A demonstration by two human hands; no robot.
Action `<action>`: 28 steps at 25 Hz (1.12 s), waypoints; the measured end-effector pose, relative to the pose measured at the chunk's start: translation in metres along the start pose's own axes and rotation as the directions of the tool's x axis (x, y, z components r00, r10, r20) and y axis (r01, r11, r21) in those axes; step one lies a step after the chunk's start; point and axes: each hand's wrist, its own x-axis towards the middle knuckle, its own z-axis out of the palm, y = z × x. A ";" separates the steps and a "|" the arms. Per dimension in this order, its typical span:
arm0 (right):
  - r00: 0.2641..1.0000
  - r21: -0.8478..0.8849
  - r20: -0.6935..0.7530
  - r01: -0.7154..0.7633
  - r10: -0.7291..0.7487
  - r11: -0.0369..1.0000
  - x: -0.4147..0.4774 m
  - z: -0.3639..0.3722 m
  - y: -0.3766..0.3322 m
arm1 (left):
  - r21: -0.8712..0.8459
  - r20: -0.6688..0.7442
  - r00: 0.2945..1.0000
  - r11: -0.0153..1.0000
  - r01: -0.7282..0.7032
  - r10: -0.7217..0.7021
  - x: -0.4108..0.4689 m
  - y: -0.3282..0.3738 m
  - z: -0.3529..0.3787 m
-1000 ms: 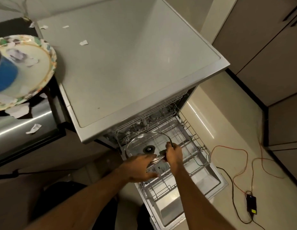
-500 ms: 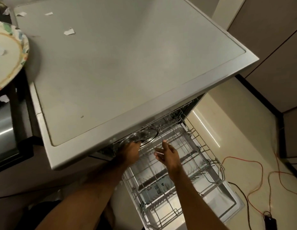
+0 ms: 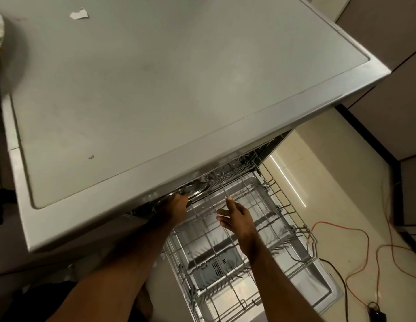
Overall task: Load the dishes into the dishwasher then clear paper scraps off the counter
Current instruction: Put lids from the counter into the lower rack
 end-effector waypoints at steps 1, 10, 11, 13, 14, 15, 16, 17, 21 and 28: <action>1.000 -0.004 0.002 0.002 -0.002 1.000 0.000 0.000 0.000 | 0.023 -0.017 1.000 1.000 0.008 -0.008 0.000 0.000 0.002; 0.999 -0.054 0.037 -0.011 0.013 0.998 0.002 -0.002 0.005 | -0.012 -0.020 0.997 0.997 0.070 -0.071 0.003 -0.005 0.015; 0.999 -0.047 0.033 -0.017 0.018 0.999 0.000 -0.001 0.006 | 0.000 0.007 0.998 0.998 0.062 -0.062 0.001 -0.003 0.013; 0.999 -0.050 0.036 -0.016 0.018 0.999 -0.004 0.001 0.006 | 0.031 0.031 0.999 0.999 0.012 -0.013 -0.002 -0.001 0.007; 0.999 -0.064 0.036 -0.018 0.020 0.998 -0.006 0.001 0.007 | 0.032 0.005 1.000 0.999 0.005 -0.005 -0.005 0.000 0.004; 0.999 -0.084 0.038 -0.018 0.021 0.996 -0.009 0.002 0.007 | 0.045 -0.015 1.000 0.999 -0.001 0.002 -0.008 0.001 0.000; 0.999 -0.120 0.040 -0.012 0.017 0.993 -0.012 0.004 0.005 | 0.056 -0.042 0.999 0.998 0.014 -0.012 -0.013 0.004 -0.008; 0.999 -0.196 0.037 0.006 0.001 0.981 -0.016 0.005 0.003 | 0.083 -0.102 0.995 0.997 -0.006 0.014 -0.020 0.009 -0.013; 0.965 -0.711 0.011 0.192 -0.261 0.677 -0.047 0.011 -0.007 | 0.092 -0.175 0.944 0.959 -0.267 0.279 -0.066 0.036 -0.044; 0.705 -0.909 0.320 0.416 -0.633 0.004 -0.143 0.003 -0.054 | 0.209 -0.273 0.790 0.835 -0.508 0.549 -0.153 0.075 -0.125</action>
